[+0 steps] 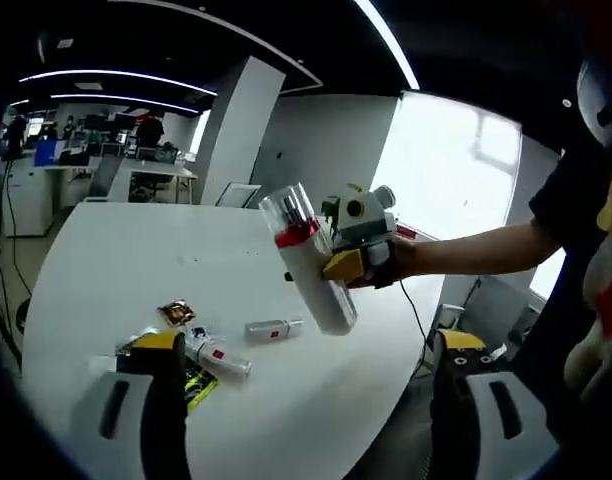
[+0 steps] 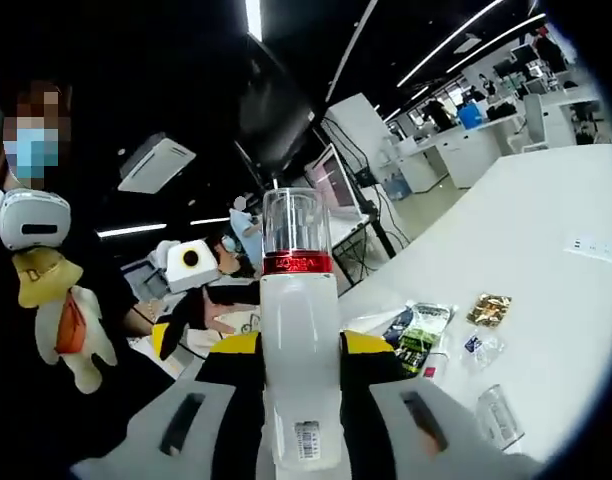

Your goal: Arrange the skincare products in the storage area until every visible bottle or jar stands upright without overlapping.

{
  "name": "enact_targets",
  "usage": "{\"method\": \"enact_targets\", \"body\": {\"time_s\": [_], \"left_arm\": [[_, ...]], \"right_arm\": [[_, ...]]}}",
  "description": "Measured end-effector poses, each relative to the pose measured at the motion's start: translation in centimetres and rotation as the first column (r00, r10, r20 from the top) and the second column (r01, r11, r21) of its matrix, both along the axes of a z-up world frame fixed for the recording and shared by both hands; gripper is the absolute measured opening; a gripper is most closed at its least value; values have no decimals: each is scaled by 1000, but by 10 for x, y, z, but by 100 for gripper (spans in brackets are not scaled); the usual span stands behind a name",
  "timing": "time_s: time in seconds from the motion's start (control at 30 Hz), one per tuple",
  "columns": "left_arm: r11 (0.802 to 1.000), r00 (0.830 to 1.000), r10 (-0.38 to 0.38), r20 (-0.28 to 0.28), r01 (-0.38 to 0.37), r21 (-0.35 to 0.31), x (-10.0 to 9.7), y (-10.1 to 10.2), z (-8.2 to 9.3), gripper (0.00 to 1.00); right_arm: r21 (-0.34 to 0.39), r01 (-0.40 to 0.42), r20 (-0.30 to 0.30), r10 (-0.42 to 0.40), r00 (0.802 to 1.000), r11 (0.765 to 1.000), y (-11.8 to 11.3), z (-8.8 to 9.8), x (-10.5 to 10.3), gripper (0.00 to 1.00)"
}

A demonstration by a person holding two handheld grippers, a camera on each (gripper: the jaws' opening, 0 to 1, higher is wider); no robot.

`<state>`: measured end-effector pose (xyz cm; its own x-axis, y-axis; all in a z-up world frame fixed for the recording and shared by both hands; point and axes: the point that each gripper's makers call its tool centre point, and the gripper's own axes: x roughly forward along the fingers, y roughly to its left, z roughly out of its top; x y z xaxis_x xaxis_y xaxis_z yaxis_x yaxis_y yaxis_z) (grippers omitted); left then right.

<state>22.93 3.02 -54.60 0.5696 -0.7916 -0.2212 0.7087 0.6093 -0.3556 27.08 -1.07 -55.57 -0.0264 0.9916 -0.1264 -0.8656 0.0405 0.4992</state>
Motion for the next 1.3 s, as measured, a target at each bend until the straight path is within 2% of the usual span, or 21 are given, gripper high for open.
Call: {"method": "enact_targets", "body": {"time_s": [0.1, 0.23, 0.37, 0.47, 0.63, 0.8, 0.9, 0.93, 0.97, 1.0, 1.03, 1.07, 1.1, 1.13, 1.2, 1.23, 1.27, 1.3], "left_arm": [[996, 999, -30, -26, 28, -79, 3, -11, 8, 91], [988, 998, -58, -27, 53, -148, 7, -23, 22, 85], [983, 997, -79, -24, 74, -166, 14, -35, 27, 73], [977, 993, -112, -45, 102, -185, 17, -47, 28, 65], [971, 987, -152, -52, 139, -196, 11, -69, 35, 52], [976, 988, -155, -19, 150, -160, 9, -82, 41, 28], [982, 991, -137, 2, 136, -134, 11, -87, 42, 28], [987, 993, -114, 40, 118, -105, 17, -86, 43, 29], [990, 995, -99, 7, 99, -104, 16, -86, 41, 29], [994, 996, -79, -44, 75, -85, 18, -86, 37, 29], [995, 997, -70, -46, 66, -74, 20, -86, 37, 29], [998, 998, -36, -59, 32, -56, 24, -85, 36, 28], [999, 998, -18, -58, 16, -45, 27, -85, 36, 28], [1000, 999, -13, -45, 12, -28, 29, -87, 38, 28], [998, 999, 33, -13, -33, 56, 35, -87, 37, 28], [992, 998, 56, 22, -58, 115, 39, -88, 38, 28], [986, 996, 82, 39, -87, 144, 41, -89, 39, 28], [980, 992, 110, 54, -117, 159, 43, -90, 42, 28]], "right_arm": [[34, -17, 13, 17, 1000, 999, 2, 4, -15, 27], [71, -38, 22, 36, 999, 997, 4, 11, -31, 27], [109, -60, 28, 57, 998, 992, 5, 15, -46, 27], [139, -71, 24, 68, 997, 988, 3, 18, -55, 27], [181, -84, 25, 81, 996, 980, -4, 24, -65, 27], [217, -76, 15, 75, 997, 973, -8, 30, -66, 27], [231, -67, 8, 67, 998, 971, -13, 30, -65, 28], [238, -48, -7, 51, 999, 970, -16, 31, -62, 28], [237, -42, -9, 46, 999, 971, -17, 31, -61, 28], [216, -13, 17, 10, 1000, 976, -18, 30, -56, 28], [197, 0, 51, -10, 999, 980, -19, 29, -53, 29], [179, 14, 50, -23, 998, 984, -20, 29, -51, 30], [123, 64, 46, -70, 996, 990, -20, 28, -44, 31], [99, 81, 63, -87, 994, 992, -20, 28, -42, 32], [52, 139, 153, -145, 978, 989, -20, 30, -35, 34], [20, 193, 229, -192, 954, 981, -23, 31, -29, 34], [7, 234, 267, -227, 937, 972, -24, 33, -25, 34], [-8, 292, 315, -275, 908, 956, -25, 34, -22, 34]]}}
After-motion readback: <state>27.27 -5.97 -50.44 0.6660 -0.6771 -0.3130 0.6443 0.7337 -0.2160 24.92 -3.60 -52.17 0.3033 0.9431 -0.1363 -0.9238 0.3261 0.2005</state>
